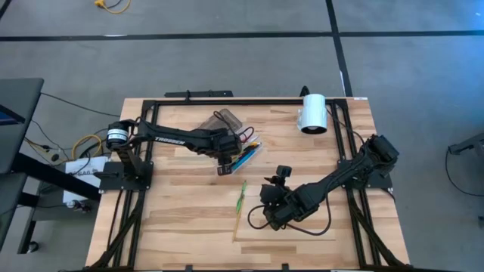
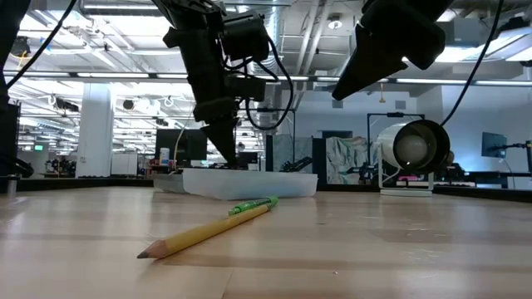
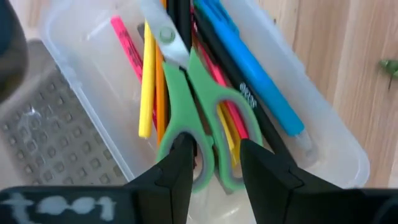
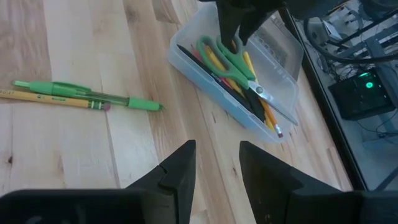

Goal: Pick & place school supplies into a supply box
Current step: Put the green scissors into the transparent supply box

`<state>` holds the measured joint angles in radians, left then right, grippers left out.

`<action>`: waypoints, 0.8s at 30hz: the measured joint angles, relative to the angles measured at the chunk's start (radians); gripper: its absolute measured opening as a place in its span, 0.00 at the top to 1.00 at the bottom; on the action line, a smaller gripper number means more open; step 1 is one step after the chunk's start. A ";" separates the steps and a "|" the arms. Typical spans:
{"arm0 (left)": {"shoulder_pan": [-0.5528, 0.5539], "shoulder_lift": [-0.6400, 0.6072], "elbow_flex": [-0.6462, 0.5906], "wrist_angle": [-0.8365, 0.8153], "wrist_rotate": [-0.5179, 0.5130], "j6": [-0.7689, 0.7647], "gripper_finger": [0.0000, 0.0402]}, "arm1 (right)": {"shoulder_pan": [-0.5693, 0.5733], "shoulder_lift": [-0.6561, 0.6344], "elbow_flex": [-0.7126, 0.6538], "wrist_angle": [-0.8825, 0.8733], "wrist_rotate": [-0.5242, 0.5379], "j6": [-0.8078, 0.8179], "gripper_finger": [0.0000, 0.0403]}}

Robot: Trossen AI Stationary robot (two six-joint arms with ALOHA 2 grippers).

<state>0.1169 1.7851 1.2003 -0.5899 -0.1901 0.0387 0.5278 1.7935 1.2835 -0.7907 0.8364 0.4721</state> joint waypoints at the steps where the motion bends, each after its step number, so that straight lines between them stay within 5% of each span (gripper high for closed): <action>1: 0.000 0.000 0.000 0.008 0.000 0.005 0.69 | 0.000 0.000 0.000 0.000 0.000 0.000 0.71; 11: 0.056 0.000 -0.013 0.043 -0.022 0.025 0.69 | 0.000 0.000 0.000 0.002 0.000 0.000 0.71; 17: 0.089 0.000 -0.069 0.173 0.096 0.050 0.69 | 0.000 0.000 0.000 0.001 0.000 0.000 0.71; 24: 0.107 0.000 -0.094 0.161 0.113 0.052 0.69 | 0.000 0.000 0.000 0.001 0.000 0.000 0.71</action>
<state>0.2238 1.7851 1.1065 -0.4289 -0.0770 0.0907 0.5278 1.7935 1.2839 -0.7894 0.8364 0.4721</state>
